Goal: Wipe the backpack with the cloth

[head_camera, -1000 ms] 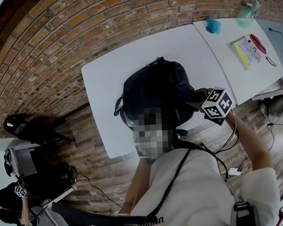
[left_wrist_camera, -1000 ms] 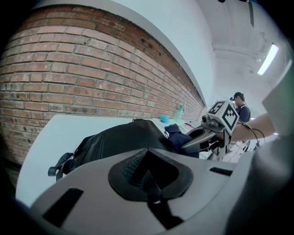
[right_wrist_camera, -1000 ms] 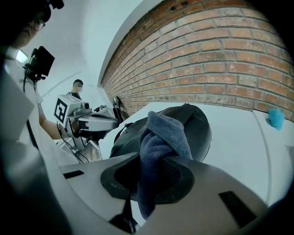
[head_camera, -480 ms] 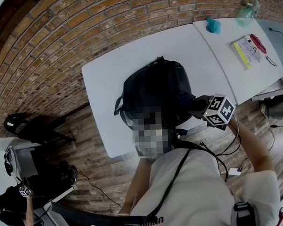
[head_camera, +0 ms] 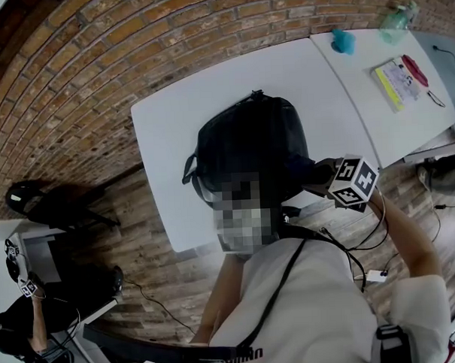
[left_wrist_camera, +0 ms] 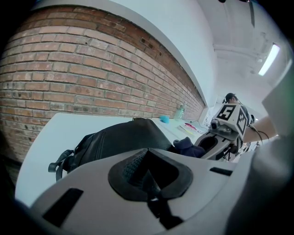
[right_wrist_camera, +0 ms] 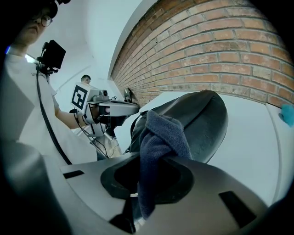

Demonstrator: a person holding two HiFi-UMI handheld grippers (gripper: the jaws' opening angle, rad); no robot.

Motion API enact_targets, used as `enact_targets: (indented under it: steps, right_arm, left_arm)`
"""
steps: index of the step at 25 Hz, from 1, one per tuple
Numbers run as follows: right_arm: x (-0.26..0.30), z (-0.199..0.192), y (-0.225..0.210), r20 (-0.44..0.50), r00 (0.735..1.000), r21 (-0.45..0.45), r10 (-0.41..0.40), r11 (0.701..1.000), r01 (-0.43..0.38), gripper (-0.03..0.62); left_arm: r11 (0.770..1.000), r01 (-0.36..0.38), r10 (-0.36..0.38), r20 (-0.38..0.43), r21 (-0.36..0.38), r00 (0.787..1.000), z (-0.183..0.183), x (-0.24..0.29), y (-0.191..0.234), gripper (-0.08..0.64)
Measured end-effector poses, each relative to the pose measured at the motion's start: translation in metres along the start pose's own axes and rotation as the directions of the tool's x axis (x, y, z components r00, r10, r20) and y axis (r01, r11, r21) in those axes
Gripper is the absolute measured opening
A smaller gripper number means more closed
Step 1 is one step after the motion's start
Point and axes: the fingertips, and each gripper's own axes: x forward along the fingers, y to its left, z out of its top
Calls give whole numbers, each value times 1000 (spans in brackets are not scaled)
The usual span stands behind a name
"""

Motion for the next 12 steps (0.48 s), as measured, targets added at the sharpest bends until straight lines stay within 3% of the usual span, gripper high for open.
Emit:
enact_targets:
  steps: [12]
  right_arm:
    - [1,-8,14,-32,997,13,66,998,-66,67]
  left_arm:
    - [1000,-2,2,-5,-7,1000,-3,-1,-2,3]
